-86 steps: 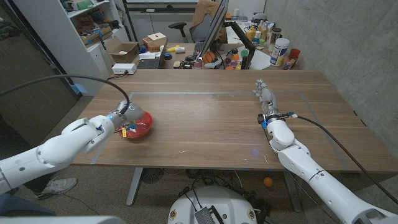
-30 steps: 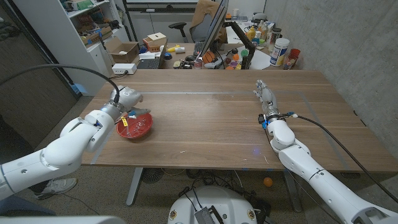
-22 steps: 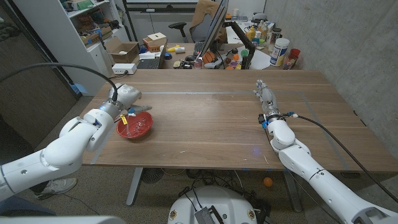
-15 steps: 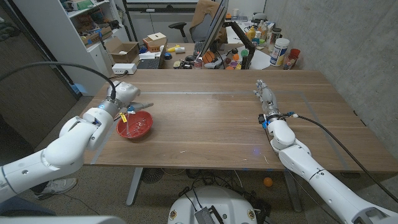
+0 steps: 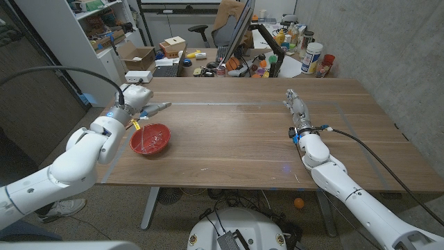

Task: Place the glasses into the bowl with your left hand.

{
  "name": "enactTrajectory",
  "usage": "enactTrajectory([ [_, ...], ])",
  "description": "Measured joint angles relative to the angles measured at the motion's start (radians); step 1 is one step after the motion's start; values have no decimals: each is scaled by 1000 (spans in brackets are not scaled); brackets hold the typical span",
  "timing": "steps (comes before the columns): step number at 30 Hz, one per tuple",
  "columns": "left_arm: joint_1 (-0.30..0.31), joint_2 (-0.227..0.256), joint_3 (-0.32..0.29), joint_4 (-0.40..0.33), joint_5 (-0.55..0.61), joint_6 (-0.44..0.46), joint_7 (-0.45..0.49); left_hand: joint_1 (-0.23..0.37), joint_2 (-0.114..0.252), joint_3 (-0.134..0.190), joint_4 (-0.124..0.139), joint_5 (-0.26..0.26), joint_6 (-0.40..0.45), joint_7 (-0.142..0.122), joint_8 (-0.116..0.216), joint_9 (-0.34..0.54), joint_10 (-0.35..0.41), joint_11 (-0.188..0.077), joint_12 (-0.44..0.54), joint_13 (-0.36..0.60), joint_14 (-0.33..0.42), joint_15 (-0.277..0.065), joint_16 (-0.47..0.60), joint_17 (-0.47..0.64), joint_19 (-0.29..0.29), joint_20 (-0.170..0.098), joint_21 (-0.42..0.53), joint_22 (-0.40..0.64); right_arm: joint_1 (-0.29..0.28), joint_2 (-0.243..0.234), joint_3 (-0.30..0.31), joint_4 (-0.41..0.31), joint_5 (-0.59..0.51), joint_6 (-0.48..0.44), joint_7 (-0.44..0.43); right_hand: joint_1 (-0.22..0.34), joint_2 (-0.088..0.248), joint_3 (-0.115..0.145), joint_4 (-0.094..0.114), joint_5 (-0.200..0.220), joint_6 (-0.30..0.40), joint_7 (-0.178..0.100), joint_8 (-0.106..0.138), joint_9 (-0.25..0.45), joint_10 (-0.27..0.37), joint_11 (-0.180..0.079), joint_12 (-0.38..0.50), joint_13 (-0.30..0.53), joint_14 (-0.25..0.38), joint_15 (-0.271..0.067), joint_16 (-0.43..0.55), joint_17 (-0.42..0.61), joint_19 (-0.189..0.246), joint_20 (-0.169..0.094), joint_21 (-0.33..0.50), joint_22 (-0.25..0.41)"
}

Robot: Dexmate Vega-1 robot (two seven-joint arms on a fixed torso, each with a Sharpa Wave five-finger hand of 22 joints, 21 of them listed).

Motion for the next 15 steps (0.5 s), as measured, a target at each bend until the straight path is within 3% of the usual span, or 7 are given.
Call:
enactTrajectory([
  [15,-13,-49,-43,2,-97,-39,70,-102,53,-22,-5,21,-120,14,-7,-5,-131,53,-18,-5,-166,70,-1,-5,-21,49,-116,3,-5,1,0,-4,-7,0,-13,0,0,0,0,0,0,0,0,0,0,0,0,0,0,0,0,0,0,0,0,0],
])
